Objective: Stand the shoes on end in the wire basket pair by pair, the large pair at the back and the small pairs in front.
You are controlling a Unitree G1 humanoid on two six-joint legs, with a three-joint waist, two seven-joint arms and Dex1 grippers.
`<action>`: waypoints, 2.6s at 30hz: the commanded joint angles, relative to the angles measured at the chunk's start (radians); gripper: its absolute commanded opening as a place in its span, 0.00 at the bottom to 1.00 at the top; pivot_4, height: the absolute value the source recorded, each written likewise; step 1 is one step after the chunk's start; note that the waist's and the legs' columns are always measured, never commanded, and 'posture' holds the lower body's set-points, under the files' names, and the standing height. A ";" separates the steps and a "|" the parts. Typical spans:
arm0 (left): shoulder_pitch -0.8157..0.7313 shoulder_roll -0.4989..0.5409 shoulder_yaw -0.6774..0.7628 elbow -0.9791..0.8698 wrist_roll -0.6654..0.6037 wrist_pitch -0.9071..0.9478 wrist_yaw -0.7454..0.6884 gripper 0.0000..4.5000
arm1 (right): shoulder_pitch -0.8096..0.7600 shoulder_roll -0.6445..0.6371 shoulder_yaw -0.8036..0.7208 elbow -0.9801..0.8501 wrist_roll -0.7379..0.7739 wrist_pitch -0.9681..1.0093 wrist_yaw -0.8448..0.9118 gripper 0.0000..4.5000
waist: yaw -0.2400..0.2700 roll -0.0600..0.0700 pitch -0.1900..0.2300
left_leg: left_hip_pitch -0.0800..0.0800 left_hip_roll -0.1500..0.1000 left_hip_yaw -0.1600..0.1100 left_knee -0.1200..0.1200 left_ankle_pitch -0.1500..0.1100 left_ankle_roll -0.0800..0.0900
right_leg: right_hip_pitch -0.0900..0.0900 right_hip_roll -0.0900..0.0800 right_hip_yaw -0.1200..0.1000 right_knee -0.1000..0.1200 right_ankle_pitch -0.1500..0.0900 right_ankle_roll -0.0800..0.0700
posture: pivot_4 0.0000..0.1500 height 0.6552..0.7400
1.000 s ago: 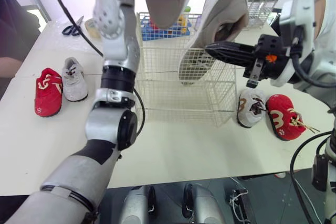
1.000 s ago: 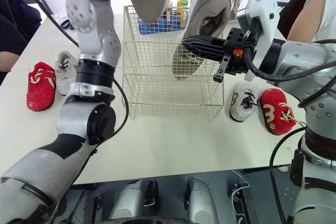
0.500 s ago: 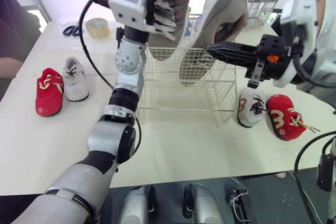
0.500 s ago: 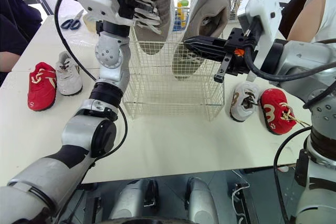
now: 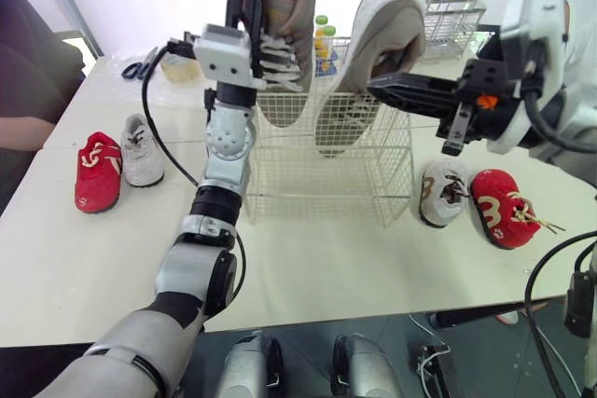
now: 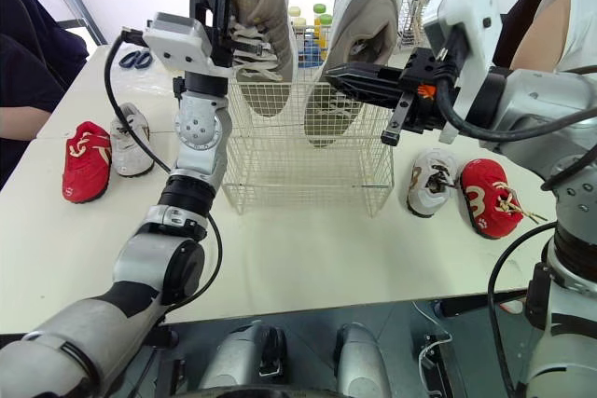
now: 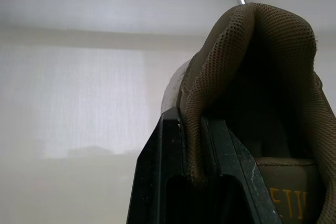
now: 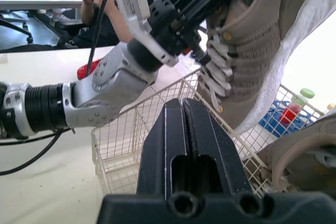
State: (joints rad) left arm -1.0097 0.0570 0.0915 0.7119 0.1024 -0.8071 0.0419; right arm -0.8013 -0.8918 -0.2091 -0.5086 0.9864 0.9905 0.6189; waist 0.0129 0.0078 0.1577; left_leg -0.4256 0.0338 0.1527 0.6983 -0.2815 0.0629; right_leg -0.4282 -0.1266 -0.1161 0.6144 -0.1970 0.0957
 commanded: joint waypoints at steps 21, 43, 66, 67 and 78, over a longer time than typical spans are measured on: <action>0.322 0.021 -0.039 -0.247 -0.048 0.385 -0.059 0.01 | -0.050 -0.005 0.018 0.014 -0.036 -0.034 0.036 0.00 | -0.004 0.010 -0.013 | -0.001 -0.001 0.000 -0.001 -0.002 0.002 | -0.002 -0.002 -0.001 -0.001 -0.002 -0.003 | 1.00 1.00; 0.453 0.177 -0.016 -0.730 -0.212 0.478 -0.236 0.93 | -0.027 -0.030 -0.003 0.037 -0.049 -0.036 0.088 0.00 | -0.003 0.004 -0.009 | -0.018 -0.003 0.003 0.001 0.001 -0.002 | -0.016 -0.006 -0.002 -0.002 0.000 0.000 | 1.00 1.00; 0.393 0.936 0.136 -1.028 -1.403 1.754 -0.908 0.94 | 0.480 -0.114 -0.394 -0.124 -0.128 0.316 -0.292 0.99 | 0.000 -0.001 -0.001 | -0.017 -0.004 0.002 0.000 0.001 -0.004 | -0.015 -0.005 -0.001 -0.003 -0.005 0.001 | 1.00 1.00; 0.373 0.926 0.120 -1.013 -1.385 1.752 -0.920 0.94 | 0.494 -0.079 -0.403 -0.148 -0.144 0.342 -0.345 0.99 | 0.000 -0.002 -0.001 | -0.017 -0.004 0.002 0.000 0.002 -0.005 | -0.015 -0.004 -0.001 -0.003 -0.005 0.001 | 1.00 1.00; 0.285 0.852 0.036 -0.945 -1.243 1.742 -1.074 0.94 | 0.625 0.382 -0.338 -0.358 -0.362 0.411 -0.721 0.99 | -0.007 0.000 -0.001 | -0.017 -0.003 0.002 -0.002 0.002 -0.009 | -0.016 -0.001 0.001 -0.003 -0.005 0.001 | 1.00 1.00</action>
State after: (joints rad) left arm -0.7035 0.9080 0.1263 -0.2332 -1.1578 0.9508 -1.0046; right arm -0.1784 -0.5267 -0.5547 -0.8197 0.6629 1.4162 -0.0659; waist 0.0061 0.0075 0.1572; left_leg -0.4427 0.0314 0.1551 0.6958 -0.2797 0.0536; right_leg -0.4447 -0.1279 -0.1156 0.6112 -0.2022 0.0966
